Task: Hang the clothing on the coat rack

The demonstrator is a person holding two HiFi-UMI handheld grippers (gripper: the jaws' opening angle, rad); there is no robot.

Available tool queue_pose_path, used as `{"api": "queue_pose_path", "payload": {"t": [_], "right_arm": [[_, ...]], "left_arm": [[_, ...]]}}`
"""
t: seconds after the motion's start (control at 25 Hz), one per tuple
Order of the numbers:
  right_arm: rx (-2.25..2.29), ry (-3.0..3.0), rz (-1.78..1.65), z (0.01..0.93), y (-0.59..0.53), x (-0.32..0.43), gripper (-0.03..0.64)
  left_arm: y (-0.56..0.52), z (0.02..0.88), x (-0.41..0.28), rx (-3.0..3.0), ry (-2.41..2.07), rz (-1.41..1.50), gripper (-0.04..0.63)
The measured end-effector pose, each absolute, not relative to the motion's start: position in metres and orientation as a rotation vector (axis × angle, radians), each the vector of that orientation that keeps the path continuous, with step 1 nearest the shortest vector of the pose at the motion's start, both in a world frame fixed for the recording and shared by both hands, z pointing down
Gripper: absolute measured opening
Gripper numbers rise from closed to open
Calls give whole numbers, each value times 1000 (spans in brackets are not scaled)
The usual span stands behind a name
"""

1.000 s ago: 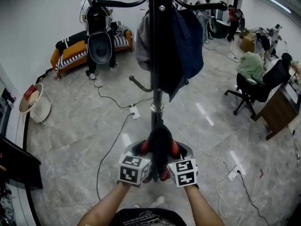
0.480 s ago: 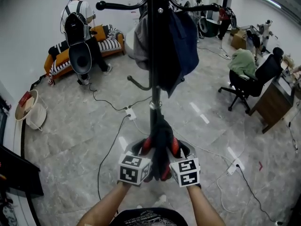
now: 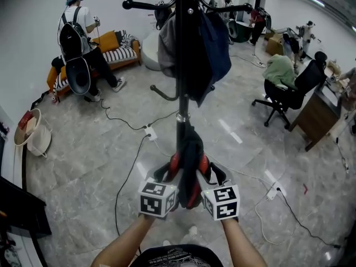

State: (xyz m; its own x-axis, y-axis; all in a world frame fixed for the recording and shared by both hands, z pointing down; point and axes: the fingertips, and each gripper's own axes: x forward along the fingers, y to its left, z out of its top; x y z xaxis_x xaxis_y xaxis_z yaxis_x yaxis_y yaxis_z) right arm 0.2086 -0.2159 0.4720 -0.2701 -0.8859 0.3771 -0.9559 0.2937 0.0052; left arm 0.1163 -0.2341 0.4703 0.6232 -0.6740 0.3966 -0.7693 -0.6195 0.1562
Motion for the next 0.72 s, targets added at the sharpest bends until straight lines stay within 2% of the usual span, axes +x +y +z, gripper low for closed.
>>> {"api": "queue_pose_path", "payload": {"t": [0.48,0.72], "right_arm": [[1696,-2285,292,449,-174,181,193],[1700,-2277,296,443,-151,169,170]], "left_arm": [[-199,460,107,2569,-1105,378,153],[-175,452,113,2597,-1050,367,152]]}}
